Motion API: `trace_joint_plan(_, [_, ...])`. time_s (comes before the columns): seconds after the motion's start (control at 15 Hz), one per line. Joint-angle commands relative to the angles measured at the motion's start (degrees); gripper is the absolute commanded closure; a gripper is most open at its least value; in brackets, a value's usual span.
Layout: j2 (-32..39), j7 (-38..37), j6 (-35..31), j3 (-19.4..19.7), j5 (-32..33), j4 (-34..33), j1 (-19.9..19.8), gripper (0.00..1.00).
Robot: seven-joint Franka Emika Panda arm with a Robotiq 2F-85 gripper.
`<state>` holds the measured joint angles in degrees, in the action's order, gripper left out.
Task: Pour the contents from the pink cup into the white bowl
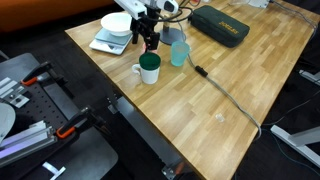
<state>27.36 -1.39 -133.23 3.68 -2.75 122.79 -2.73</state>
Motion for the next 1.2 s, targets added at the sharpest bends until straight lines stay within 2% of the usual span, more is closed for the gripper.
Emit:
trace_joint_plan(0.0, [2.6,-0.9,0.5,0.4,1.2,-2.0,0.0,0.00])
trace_joint_plan(0.33, [3.9,-1.2,0.7,0.6,1.6,-3.9,0.1,0.00])
trace_joint_plan(0.47, [4.5,-1.0,0.9,0.5,1.5,-4.5,-0.1,0.05])
trace_joint_plan(0.73, [5.4,-1.0,0.9,0.6,1.1,-4.8,-0.3,0.04])
trace_joint_plan(0.8, [5.5,-1.0,0.9,0.6,1.1,-4.8,-0.4,0.07])
trace_joint_plan(0.87, [5.6,-0.9,0.8,0.6,0.9,-4.8,-0.5,0.24])
trace_joint_plan(0.93, [5.7,-0.9,0.6,0.6,0.9,-4.7,-0.6,0.32])
trace_joint_plan(1.0, [5.7,-0.9,0.5,0.6,0.8,-4.7,-0.7,0.34])
trace_joint_plan(1.13, [5.7,-0.9,0.4,0.6,0.7,-4.7,-0.8,0.49])
